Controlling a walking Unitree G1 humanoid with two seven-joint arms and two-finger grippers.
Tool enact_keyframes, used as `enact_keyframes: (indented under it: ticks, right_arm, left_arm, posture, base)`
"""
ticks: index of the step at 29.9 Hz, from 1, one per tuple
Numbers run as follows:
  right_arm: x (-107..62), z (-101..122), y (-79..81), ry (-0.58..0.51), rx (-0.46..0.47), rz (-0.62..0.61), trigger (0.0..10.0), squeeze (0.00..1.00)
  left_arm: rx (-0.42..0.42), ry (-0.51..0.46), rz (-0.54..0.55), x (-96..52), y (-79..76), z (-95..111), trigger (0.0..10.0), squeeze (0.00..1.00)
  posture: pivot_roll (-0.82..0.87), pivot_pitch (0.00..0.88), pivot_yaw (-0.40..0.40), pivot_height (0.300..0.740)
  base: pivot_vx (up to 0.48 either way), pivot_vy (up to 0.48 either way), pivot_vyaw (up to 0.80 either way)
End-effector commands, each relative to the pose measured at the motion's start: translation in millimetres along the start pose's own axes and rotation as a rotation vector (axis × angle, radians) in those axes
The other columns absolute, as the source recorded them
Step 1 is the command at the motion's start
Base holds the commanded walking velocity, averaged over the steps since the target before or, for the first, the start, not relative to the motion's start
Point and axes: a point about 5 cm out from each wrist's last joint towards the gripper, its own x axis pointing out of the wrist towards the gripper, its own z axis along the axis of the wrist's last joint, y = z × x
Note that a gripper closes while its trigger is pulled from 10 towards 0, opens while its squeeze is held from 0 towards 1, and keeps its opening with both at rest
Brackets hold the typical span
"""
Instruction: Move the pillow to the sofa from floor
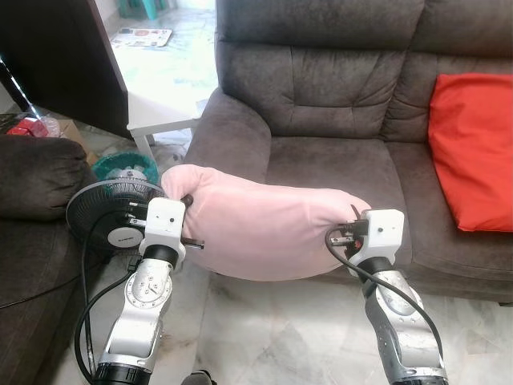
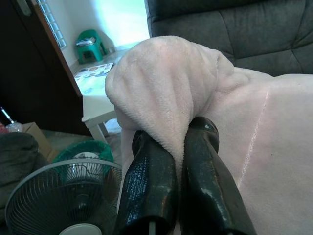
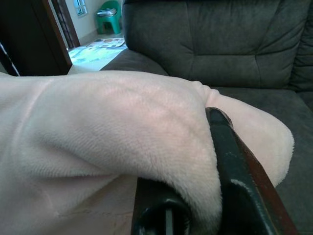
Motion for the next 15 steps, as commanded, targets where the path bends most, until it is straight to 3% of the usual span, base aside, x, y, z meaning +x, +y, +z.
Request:
enact_keyframes:
  ticks: [1, 4, 7, 12, 15]
  right_arm:
    - [5.3, 18.2, 0.9, -0.089, -0.002, -0.005, 10.0, 0.00]
    - [6.3, 18.5, 3.7, -0.089, -0.001, 0.004, 10.0, 0.00]
    - [6.6, 18.0, 4.8, -0.084, 0.005, 0.009, 10.0, 0.00]
    - [6.8, 17.0, 4.2, -0.080, -0.009, 0.010, 10.0, 0.00]
    - [7.4, 19.1, 2.4, -0.098, -0.012, -0.005, 10.0, 0.00]
  left_arm:
    - [0.025, -0.069, 0.024, 3.5, 6.7, 12.3, 10.0, 0.00]
    - [0.036, -0.075, 0.017, 4.1, 5.5, 13.2, 10.0, 0.00]
    - [0.042, -0.078, 0.018, 4.4, 5.5, 13.8, 10.0, 0.00]
    - [0.046, -0.079, 0.013, 5.5, 5.2, 14.4, 10.0, 0.00]
    - [0.039, -0.077, 0.015, 6.3, 5.2, 14.3, 10.0, 0.00]
  posture:
    - [0.15, 0.036, -0.022, 0.740]
    - [0.15, 0.036, -0.020, 0.740]
    - [0.15, 0.041, -0.021, 0.740]
    - [0.16, 0.055, -0.021, 0.740]
    - [0.16, 0.058, -0.022, 0.740]
  base:
    - [0.000, 0.000, 0.00]
    - [0.000, 0.000, 0.00]
    - [0.000, 0.000, -0.74]
    - [0.000, -0.349, -0.78]
    - [0.000, 0.000, -0.63]
